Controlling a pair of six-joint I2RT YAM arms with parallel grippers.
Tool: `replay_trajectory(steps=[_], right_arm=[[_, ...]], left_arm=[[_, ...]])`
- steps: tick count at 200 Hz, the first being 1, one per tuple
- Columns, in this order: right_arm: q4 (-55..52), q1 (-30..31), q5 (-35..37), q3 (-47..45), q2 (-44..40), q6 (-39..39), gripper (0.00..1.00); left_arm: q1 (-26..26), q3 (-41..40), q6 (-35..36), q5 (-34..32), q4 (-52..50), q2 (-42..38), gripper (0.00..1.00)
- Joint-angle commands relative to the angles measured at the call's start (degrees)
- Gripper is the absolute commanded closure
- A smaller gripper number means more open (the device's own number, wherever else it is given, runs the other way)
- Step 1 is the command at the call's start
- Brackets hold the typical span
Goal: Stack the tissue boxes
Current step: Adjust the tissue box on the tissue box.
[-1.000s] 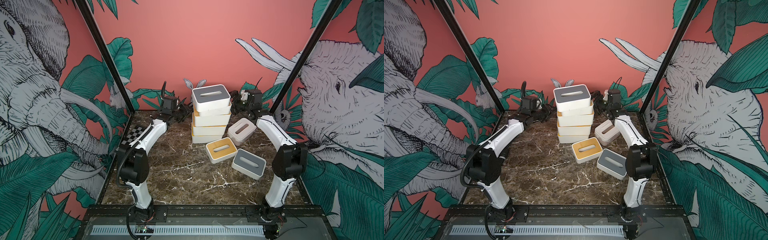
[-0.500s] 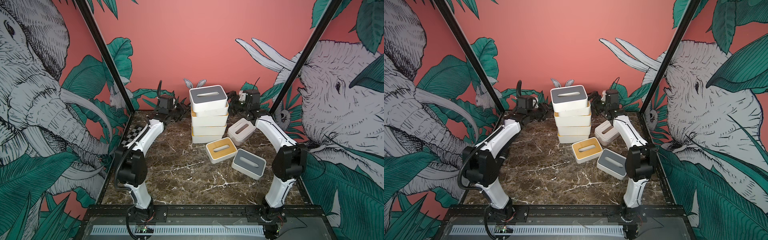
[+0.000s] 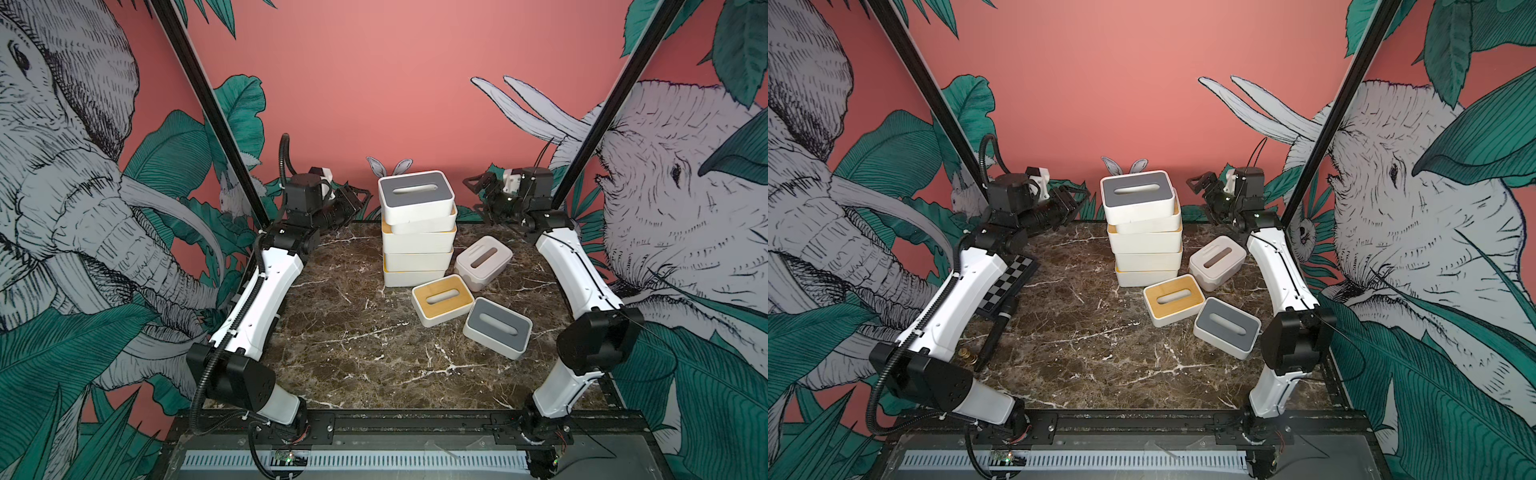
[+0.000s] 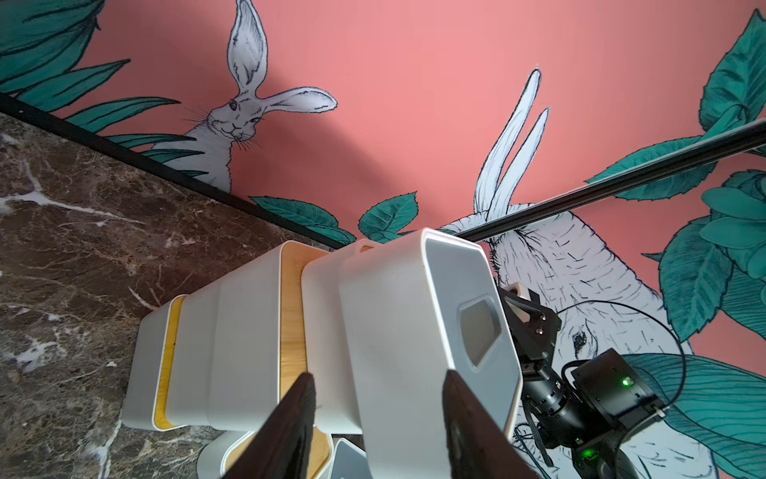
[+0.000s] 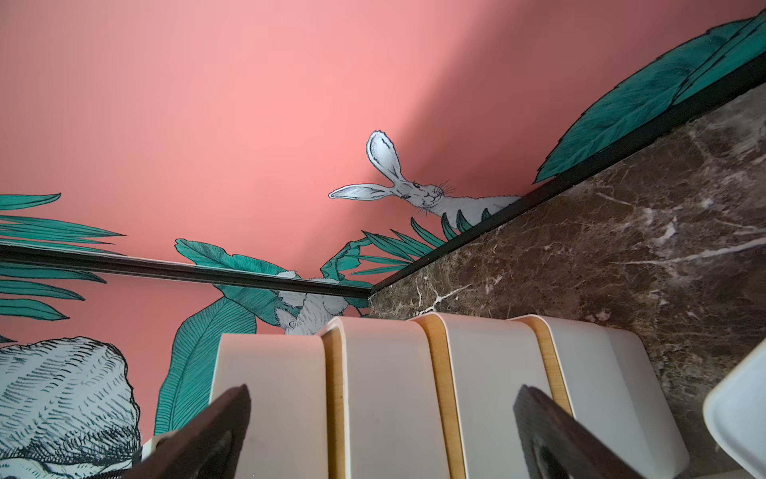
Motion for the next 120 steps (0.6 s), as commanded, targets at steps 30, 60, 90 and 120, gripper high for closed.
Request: replay_trajectory(steps=[30,60,90,120], right_arm=[[-1.0,-0.9,-1.7,0.1,-3.8,-2.5,0.01],[-0.4,-1.8,-2.5,-1.4,-5.2,-2.3,0.01],[0.8,-2.7,-3.2,-3.2,-6.1,-1.5,0.01],[1.6,-3.0,-4.1,-3.6,-6.1,-1.0,0.01]], left_arm=[[-2.0,5.5,0.6,1.3,-2.5,3.6,0.48],[-3.5,7.9,-0.1,1.3,-2.0,5.7,0.56],[-4.7,9.7,-0.2,0.7,-2.1,7.0,0.60],[-5.0,11.0,-0.3,0.4,-2.5,7.9,0.60]])
